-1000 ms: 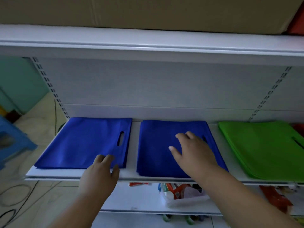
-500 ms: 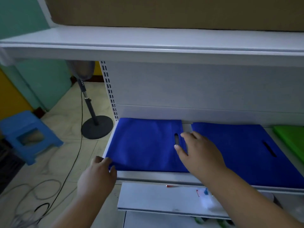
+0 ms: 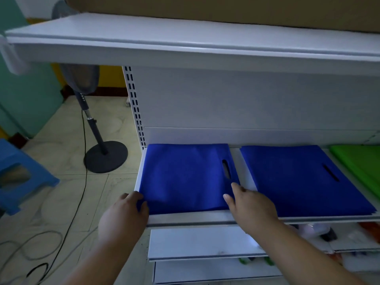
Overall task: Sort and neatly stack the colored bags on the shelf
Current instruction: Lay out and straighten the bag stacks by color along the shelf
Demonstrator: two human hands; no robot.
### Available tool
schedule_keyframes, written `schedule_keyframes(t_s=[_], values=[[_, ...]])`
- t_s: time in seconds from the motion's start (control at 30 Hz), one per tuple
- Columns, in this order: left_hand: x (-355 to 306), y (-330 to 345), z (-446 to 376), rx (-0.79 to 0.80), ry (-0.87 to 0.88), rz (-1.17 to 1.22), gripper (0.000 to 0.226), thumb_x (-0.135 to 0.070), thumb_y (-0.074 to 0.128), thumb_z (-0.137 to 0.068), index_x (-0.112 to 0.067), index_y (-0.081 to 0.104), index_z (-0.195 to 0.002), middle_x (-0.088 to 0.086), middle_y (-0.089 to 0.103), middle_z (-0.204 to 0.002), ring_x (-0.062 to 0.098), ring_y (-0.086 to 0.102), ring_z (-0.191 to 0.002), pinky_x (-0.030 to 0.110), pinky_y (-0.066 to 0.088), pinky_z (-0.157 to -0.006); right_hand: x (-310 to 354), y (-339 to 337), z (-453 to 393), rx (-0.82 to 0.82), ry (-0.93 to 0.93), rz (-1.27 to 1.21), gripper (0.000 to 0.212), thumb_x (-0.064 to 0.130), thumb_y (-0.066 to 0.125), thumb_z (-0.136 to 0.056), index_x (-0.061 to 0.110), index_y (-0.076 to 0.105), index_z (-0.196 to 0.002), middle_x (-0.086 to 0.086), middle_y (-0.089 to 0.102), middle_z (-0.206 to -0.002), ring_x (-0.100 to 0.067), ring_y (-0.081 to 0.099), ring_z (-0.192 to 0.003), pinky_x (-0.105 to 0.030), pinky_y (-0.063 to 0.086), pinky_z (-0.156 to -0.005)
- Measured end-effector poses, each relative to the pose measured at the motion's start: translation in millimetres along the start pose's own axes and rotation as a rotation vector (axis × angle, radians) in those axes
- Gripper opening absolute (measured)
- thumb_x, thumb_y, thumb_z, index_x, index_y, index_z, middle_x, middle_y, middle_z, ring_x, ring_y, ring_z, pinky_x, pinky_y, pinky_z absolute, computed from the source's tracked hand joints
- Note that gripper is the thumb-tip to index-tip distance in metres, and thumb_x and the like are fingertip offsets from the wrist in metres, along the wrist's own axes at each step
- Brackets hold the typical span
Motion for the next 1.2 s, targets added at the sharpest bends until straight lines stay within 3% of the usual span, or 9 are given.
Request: schedule_keyframes(t_s=[0.2,0.37,0.47,0.57,0.67,0.83,0.97,1.1,1.2], values=[[8.4,-3.3,-2.3,-0.004,-0.031,0.012,0.023,-0.032,0.052,-0.094,-0.031,0.061,-0.115,-0.011,0.061,-0.108,0.005,0.053,-0.064,0.019,0.034,-0.045,14.4,0.4,6.2,0.034,-0.042,0.002,0.044,0.049,0.017,-0.103,0.022,0.040,-0.128,0.003,0.062,-0.092,-0.021,0.052,-0.067,-0.031,0.035,-0.050],[23.1,-0.2,-7.4,0.027,-0.119,0.124,0.017,-0.021,0.053,-0.090,-0.030,0.050,-0.104,-0.014,0.061,-0.087,0.006,0.056,-0.064,0.026,0.049,-0.049,-5.2,13.7,13.0,0.018,0.339,-0.680,0.051,0.053,0.042,-0.096,0.024,0.043,-0.138,0.006,0.061,-0.120,-0.016,0.060,-0.098,-0.037,0.052,-0.082],[29.0,4.5,-6.3,0.066,-0.148,0.141,0.019,-0.021,0.047,-0.092,-0.030,0.043,-0.108,-0.015,0.059,-0.081,0.009,0.060,-0.063,0.031,0.054,-0.051,-13.5,26.8,14.4,0.133,0.647,-1.075,0.065,0.046,0.064,-0.086,0.020,0.041,-0.141,0.007,0.051,-0.108,-0.018,0.055,-0.092,-0.045,0.055,-0.083],[25.8,6.6,-2.8,0.092,-0.092,0.111,0.018,-0.021,0.042,-0.095,-0.029,0.041,-0.111,-0.012,0.060,-0.086,0.009,0.059,-0.063,0.030,0.051,-0.049,-11.1,32.2,10.3,0.227,0.744,-1.373,0.074,0.031,0.074,-0.083,0.012,0.038,-0.144,0.004,0.039,-0.076,-0.014,0.038,-0.060,-0.027,0.043,-0.055],[22.0,7.3,-0.1,0.104,-0.062,0.081,0.019,-0.021,0.040,-0.095,-0.028,0.041,-0.114,-0.008,0.060,-0.092,0.008,0.056,-0.063,0.028,0.045,-0.047,-6.7,22.0,3.7,0.222,0.686,-1.497,0.049,0.019,0.073,-0.086,0.006,0.051,-0.129,0.007,0.048,-0.065,-0.010,0.039,-0.055,-0.022,0.030,-0.048],[20.1,3.7,5.0,0.099,-0.061,0.090,0.018,-0.019,0.040,-0.096,-0.027,0.043,-0.112,-0.008,0.057,-0.086,0.007,0.054,-0.059,0.024,0.033,-0.043,-4.6,7.8,-7.8,0.120,0.472,-1.333,0.043,0.020,0.066,-0.090,0.018,0.050,-0.130,0.006,0.057,-0.097,-0.003,0.055,-0.083,-0.026,0.043,-0.075],[19.0,4.6,7.5,0.078,-0.058,0.070,0.018,-0.019,0.040,-0.096,-0.027,0.044,-0.112,-0.007,0.056,-0.086,0.007,0.054,-0.060,0.025,0.037,-0.045,-2.8,8.5,-10.4,0.207,0.438,-1.623,0.051,0.014,0.061,-0.093,0.040,0.043,-0.132,-0.002,0.063,-0.111,-0.008,0.036,-0.043,-0.021,0.031,-0.041],[15.0,6.7,11.9,0.070,-0.075,0.061,0.017,-0.020,0.040,-0.096,-0.028,0.044,-0.111,-0.006,0.057,-0.089,0.009,0.056,-0.061,0.029,0.047,-0.049,-10.4,12.9,-16.6,0.245,0.401,-1.746,0.054,0.011,0.051,-0.096,0.049,0.043,-0.133,0.000,0.058,-0.128,-0.012,0.022,-0.049,-0.022,0.024,-0.040],[8.8,4.7,14.9,0.042,-0.089,0.063,0.017,-0.020,0.041,-0.096,-0.028,0.047,-0.110,-0.005,0.057,-0.089,0.009,0.055,-0.060,0.026,0.042,-0.046,-12.2,5.5,-19.5,0.245,0.293,-1.651,0.056,0.006,0.048,-0.096,0.048,0.045,-0.133,0.000,0.061,-0.109,-0.012,0.021,-0.047,-0.024,0.021,-0.043]])
Point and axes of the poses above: each hand's wrist, its own z-axis away from the middle knuckle, its own y-axis out of the palm, x = y × z, the point moved 6 cm from there along -z, towards the middle knuckle
